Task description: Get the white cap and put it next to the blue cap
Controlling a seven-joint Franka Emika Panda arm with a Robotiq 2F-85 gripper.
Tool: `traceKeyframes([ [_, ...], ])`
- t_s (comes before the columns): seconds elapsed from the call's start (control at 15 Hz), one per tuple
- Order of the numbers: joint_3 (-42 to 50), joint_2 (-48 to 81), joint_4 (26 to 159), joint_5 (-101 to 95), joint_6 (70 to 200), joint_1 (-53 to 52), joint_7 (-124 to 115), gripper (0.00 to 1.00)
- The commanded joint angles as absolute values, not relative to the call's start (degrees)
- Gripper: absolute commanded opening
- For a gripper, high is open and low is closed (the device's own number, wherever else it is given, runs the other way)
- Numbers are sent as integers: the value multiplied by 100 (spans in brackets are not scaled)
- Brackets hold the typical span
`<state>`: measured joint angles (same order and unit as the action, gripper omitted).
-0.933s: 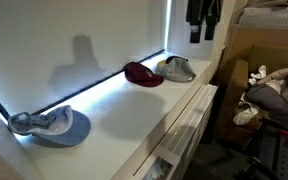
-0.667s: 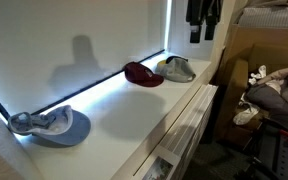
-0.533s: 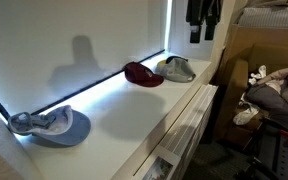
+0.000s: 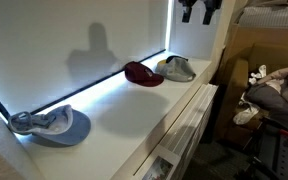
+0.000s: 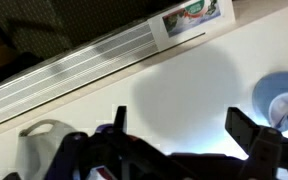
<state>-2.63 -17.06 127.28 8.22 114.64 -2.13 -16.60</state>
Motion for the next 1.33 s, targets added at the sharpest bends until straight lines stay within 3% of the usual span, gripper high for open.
traceKeyframes([
  [0.0,311,-1489,12316,848,11371,399,-1691,100],
  [0.2,922,-1399,12021,887,11237,924,-1696,100],
  [0.27,1138,-775,11670,1103,11047,983,-1541,100],
  [0.33,894,-1510,12211,896,11333,883,-1626,100],
  [0.47,1149,-1186,11999,976,11201,1027,-1526,100],
  [0.8,258,-1379,13222,150,11140,487,-1797,100],
  [1.07,-276,-274,13579,-1347,12865,464,-3511,100],
  [1.27,138,542,13100,-2939,13794,647,-4492,100],
])
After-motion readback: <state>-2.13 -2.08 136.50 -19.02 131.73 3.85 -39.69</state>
